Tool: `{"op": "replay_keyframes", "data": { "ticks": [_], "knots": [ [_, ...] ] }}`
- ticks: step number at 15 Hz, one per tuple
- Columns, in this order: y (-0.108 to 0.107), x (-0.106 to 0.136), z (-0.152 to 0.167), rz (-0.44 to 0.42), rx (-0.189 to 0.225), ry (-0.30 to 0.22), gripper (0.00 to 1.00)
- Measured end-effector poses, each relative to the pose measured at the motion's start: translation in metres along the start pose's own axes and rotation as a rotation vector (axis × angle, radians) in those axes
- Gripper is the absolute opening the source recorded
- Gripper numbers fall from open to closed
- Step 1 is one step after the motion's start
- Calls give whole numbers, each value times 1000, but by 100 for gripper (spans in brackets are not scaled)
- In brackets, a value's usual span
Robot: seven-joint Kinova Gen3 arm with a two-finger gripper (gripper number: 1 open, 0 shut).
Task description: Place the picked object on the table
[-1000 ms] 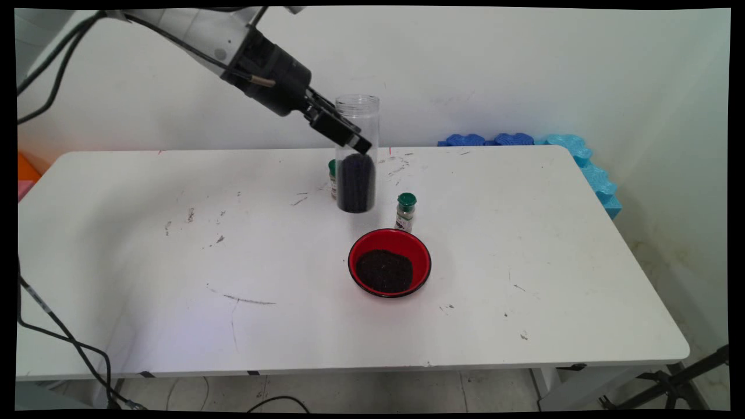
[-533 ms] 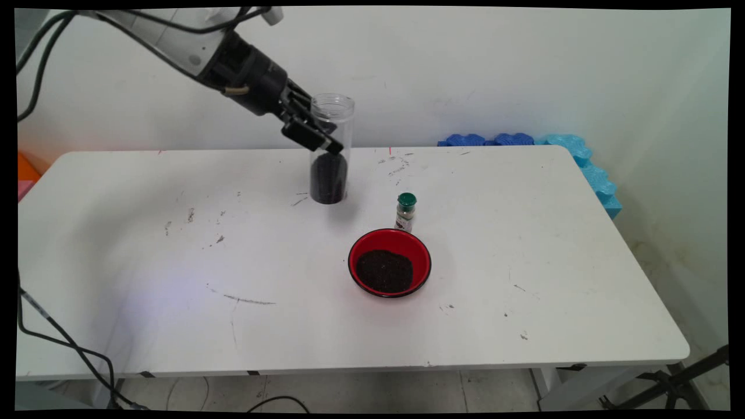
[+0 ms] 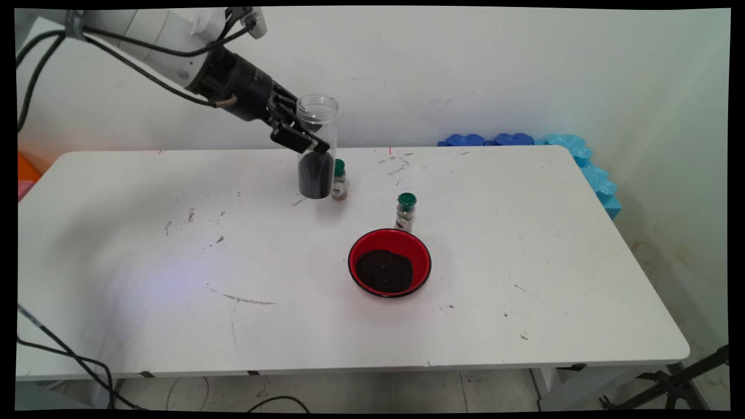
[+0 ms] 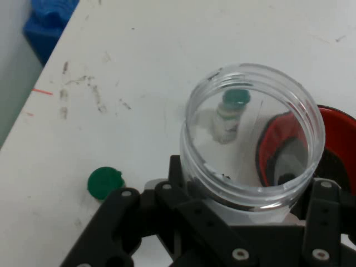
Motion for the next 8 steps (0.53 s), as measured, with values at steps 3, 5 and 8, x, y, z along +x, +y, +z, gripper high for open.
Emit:
{"op": "replay_keyframes", "data": {
  "ticks": [3,5,8],
  "knots": [
    [0,-10,7,-30,24,25,0],
    [1,-21,17,-51,42,45,0],
    [3,-38,32,-91,67,68,0]
  ]
}}
